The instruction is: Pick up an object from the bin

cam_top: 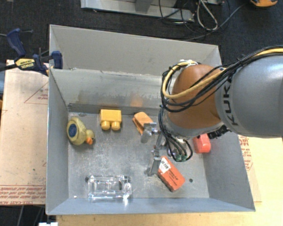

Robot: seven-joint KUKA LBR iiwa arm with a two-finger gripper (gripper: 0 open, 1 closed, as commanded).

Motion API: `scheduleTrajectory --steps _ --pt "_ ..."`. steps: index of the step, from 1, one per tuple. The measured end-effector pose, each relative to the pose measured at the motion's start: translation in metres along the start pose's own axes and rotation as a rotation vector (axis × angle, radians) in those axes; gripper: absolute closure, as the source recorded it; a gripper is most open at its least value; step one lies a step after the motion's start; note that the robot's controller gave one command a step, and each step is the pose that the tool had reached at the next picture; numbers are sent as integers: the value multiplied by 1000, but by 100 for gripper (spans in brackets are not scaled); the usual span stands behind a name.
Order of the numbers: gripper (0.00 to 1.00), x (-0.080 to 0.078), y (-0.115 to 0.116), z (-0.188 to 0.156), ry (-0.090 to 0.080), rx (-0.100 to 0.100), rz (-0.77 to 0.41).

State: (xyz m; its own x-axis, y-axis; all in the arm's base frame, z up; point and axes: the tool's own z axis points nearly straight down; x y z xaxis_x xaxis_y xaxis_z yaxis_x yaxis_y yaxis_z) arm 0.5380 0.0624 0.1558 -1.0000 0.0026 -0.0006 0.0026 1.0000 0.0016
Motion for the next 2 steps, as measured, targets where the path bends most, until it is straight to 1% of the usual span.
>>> scheduleTrajectory --steps 1,2 --pt "0 0 0 0 -1 0 -1" --pt "0 5 -65 49 2 0 -140"
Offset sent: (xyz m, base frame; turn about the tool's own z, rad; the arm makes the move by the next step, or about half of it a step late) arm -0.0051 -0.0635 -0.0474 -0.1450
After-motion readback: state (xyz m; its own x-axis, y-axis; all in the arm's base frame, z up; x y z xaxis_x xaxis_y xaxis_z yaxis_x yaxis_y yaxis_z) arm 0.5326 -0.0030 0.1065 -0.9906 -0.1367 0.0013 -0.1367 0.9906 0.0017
